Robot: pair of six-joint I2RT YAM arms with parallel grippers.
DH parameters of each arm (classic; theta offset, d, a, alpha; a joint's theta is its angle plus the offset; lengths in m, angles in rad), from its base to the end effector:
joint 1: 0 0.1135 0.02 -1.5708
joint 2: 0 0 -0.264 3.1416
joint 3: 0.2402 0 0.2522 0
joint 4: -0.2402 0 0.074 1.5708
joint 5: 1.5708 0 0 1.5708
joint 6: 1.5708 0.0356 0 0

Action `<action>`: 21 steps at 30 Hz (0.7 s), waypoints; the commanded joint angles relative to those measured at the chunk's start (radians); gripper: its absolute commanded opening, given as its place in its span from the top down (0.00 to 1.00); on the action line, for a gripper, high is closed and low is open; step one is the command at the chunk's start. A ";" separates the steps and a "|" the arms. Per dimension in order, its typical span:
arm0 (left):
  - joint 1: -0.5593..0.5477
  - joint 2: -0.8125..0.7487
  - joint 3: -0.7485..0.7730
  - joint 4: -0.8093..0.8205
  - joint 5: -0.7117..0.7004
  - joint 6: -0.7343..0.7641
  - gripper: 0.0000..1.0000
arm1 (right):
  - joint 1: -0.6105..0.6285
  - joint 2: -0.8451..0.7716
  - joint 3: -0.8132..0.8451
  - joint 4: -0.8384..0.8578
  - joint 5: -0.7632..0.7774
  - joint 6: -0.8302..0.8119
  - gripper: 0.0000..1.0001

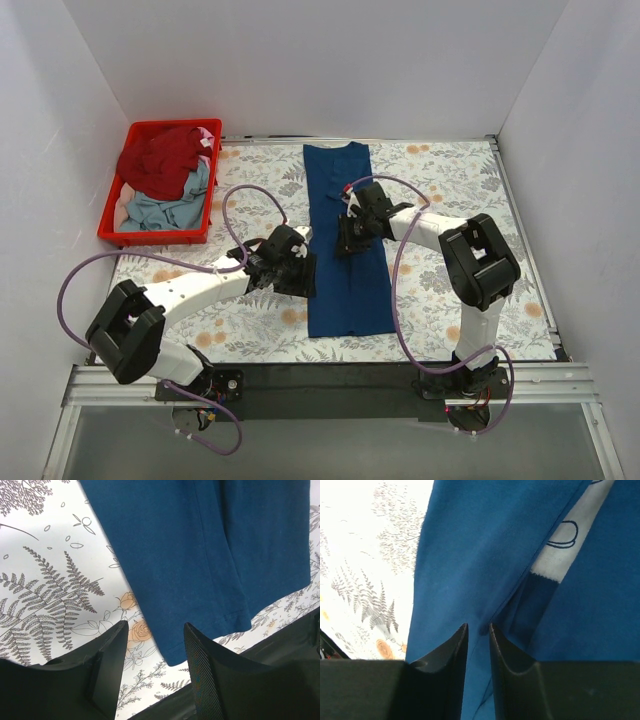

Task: Fold and stack the t-shirts
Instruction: Fold the tshirt

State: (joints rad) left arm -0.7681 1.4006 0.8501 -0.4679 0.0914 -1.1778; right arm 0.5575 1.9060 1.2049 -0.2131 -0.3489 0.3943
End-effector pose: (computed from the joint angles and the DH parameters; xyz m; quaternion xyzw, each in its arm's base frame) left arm 0.1940 -0.1919 0.2035 -0.1833 0.9435 -0.2499 0.1170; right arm 0.3316 0.2211 0.1655 -0.1318 0.9246 0.2915 0.2070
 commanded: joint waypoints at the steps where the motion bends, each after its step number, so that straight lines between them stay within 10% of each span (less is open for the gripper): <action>1: -0.011 0.001 0.029 -0.018 0.014 0.013 0.53 | -0.001 0.018 -0.014 0.032 -0.015 0.009 0.72; 21: -0.028 0.014 0.021 -0.066 0.091 0.024 0.57 | -0.038 -0.035 -0.058 -0.006 -0.010 -0.041 0.95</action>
State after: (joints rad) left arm -0.7895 1.4204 0.8501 -0.5236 0.1421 -1.1671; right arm 0.5255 1.9064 1.1545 -0.1982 -0.3546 0.3820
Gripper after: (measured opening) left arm 0.435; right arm 0.052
